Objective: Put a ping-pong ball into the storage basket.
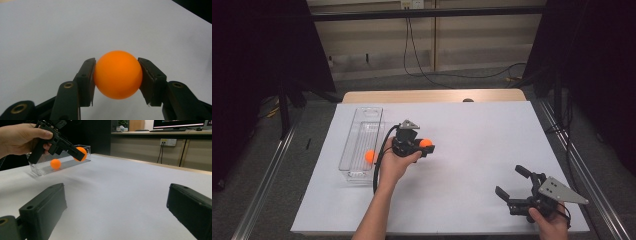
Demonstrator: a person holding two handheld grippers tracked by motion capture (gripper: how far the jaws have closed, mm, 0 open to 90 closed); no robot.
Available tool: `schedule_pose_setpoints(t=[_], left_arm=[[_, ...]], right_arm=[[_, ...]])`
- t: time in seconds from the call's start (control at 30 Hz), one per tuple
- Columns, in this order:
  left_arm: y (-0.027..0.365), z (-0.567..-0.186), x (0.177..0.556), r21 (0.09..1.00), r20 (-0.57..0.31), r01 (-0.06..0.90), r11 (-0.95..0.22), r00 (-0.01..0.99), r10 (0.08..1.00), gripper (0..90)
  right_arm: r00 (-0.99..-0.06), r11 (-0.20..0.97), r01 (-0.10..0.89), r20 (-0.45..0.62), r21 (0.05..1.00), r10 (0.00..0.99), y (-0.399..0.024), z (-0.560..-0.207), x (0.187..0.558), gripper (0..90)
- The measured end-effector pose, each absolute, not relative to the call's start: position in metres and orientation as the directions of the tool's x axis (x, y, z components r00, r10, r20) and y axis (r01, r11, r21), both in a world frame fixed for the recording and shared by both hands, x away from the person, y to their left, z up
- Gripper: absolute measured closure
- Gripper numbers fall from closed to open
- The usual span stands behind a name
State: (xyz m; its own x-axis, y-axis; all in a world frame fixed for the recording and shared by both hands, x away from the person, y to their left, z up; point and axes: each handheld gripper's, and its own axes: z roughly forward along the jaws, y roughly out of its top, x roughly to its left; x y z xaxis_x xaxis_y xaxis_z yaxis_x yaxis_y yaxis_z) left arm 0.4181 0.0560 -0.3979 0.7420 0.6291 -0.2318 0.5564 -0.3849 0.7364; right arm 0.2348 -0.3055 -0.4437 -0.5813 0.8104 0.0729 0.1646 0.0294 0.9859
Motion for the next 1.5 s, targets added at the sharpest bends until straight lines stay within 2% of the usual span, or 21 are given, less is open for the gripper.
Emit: schedule_pose_setpoints(t=[1.5], left_arm=[[0.085, -0.387, 0.422, 0.746, -0.224, 0.567, -0.348, 0.706, 0.671, 51.0]], right_arm=[[-0.581, 0.029, 0.167, 0.075, 0.986, 0.81, -0.305, -0.444, 0.235, 1.8]])
